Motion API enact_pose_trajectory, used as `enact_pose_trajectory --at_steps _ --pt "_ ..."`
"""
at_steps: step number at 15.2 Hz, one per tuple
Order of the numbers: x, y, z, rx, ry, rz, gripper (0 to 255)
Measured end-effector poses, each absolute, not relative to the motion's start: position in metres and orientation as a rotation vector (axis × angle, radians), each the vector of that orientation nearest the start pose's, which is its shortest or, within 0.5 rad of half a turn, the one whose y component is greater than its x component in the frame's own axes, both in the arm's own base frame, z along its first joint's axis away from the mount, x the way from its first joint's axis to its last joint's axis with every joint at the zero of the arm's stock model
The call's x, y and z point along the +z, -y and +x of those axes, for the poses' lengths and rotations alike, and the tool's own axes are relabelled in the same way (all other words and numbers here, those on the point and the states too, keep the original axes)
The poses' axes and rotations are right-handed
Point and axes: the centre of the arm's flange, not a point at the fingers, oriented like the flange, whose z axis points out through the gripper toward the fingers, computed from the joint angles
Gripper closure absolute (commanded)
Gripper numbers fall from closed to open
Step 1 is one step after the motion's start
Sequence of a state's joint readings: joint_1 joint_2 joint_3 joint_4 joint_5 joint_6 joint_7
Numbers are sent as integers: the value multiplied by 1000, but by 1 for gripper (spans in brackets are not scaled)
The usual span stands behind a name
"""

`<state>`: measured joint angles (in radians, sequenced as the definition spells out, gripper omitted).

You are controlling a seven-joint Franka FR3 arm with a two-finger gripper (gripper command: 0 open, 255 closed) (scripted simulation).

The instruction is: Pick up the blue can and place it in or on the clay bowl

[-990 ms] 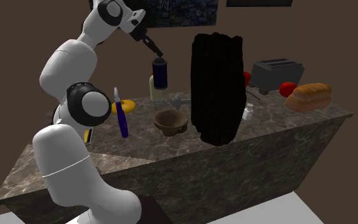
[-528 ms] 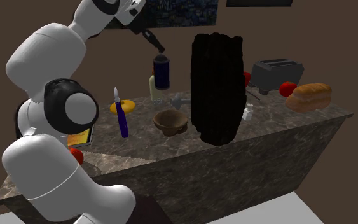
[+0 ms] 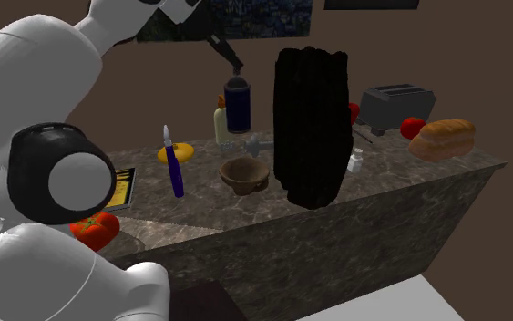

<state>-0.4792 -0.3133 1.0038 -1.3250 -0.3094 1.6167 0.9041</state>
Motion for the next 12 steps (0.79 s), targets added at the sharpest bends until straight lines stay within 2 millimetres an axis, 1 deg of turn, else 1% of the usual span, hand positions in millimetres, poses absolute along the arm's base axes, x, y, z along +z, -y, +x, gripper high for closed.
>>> enact_pose_trajectory --at_steps 3,4,6,12 --pt "845 -279 345 -1153 -606 -2994 255" --pt "845 -273 342 -1153 -605 -2993 255" --pt "839 -268 339 -1152 -604 -2992 255" --pt "808 -267 339 -1151 -603 -2992 255"
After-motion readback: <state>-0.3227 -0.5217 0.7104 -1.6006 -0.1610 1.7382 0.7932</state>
